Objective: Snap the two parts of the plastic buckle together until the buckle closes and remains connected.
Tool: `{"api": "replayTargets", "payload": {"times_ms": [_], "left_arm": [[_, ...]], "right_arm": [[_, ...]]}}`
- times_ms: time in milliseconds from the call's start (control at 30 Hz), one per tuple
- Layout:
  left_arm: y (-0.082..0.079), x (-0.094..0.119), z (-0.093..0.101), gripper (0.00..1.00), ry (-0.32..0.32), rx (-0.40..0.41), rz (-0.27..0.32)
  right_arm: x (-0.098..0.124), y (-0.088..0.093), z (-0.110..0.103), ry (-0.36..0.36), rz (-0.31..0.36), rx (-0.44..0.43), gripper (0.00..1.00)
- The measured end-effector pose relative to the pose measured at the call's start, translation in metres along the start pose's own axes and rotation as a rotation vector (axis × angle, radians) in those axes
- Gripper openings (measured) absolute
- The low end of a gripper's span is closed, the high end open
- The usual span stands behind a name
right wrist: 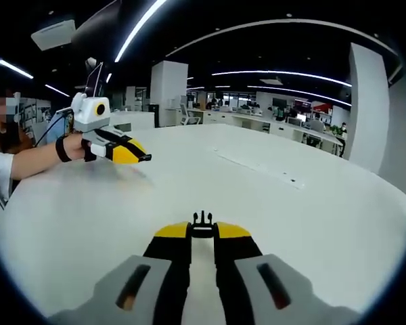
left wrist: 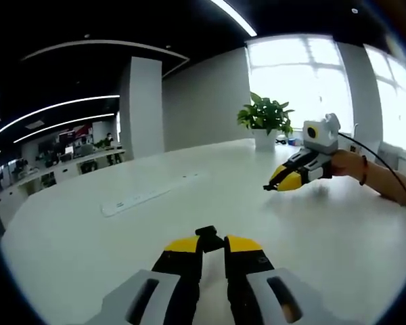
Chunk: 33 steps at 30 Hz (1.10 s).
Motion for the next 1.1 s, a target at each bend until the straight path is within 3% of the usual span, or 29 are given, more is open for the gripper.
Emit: {"api": "replayTargets", "payload": {"times_ms": [767, 1100], "left_arm": [[0.001, 0.002, 0.012, 0.11, 0.109, -0.058, -0.005], [0.003, 0.004, 0.02, 0.11, 0.187, -0.099, -0.007]], "right_arm": [[-0.006, 0.001, -0.01, -0.071, -0.041, 0.033, 0.12], [-0.011, 0.004, -0.018, -0.156, -0.065, 0.054, 0.12]]}}
Point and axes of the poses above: the point that each gripper's makers call its tool centre point, and the gripper's own axes: x roughly backward along the fingers, z roughly to its right, y roughly out of its underside, the point moved 9 cm from there along x, roughly backward along the fingers, and after that the axes turned 12 degrees about -y, right-handed, at the moved point
